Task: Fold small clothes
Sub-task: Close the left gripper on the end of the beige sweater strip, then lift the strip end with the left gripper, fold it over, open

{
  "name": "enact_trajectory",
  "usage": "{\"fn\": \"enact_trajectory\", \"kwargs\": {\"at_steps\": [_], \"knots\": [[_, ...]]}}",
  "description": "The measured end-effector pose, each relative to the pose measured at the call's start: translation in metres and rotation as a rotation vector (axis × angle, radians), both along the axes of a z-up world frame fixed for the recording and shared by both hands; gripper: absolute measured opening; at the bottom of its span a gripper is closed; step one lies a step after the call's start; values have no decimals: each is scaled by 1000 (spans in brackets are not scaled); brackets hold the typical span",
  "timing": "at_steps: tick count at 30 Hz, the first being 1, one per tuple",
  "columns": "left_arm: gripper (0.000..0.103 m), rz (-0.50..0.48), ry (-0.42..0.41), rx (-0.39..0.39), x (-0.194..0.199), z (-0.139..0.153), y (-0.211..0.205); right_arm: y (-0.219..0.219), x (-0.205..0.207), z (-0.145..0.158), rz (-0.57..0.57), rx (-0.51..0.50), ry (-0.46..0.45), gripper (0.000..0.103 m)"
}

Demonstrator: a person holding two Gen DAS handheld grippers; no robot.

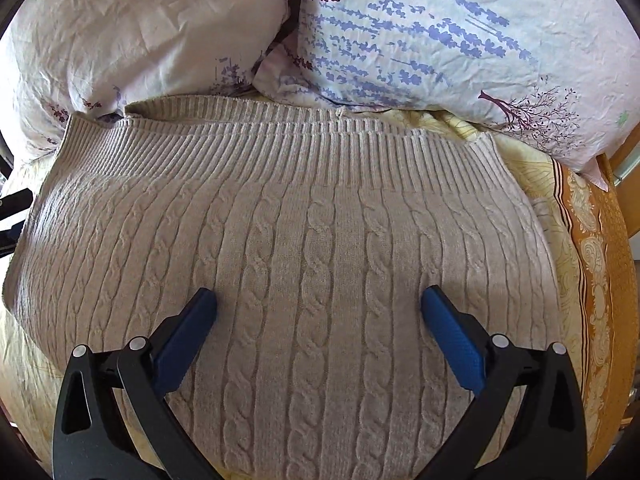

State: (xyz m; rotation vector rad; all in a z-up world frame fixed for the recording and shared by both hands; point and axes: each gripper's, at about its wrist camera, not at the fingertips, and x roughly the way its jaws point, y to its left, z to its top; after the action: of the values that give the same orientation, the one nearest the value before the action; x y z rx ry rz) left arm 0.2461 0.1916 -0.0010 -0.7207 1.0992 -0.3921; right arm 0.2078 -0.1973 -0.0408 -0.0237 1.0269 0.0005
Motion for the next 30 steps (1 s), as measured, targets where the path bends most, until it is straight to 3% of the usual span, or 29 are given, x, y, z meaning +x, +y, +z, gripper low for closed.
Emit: {"fn": "enact_trajectory", "kwargs": {"at_steps": [7,12,23,26,30], "knots": [[52,18,14,-47,0,-5,-3,-1,0,-2,10,-2,-3,102],[30,30,35,-23,5,-10,-6,-3,3,0,15,-3,-3,102],[29,8,23,44,8,-6,-16,-2,2,0,19,-6,-8,102],[22,6,29,4,9,-7,-20,-2,2,1,25,-9,-7,102],[20,11,6,-50,7,-2,-25,-1,2,1,26,-10,-7,102]]}}
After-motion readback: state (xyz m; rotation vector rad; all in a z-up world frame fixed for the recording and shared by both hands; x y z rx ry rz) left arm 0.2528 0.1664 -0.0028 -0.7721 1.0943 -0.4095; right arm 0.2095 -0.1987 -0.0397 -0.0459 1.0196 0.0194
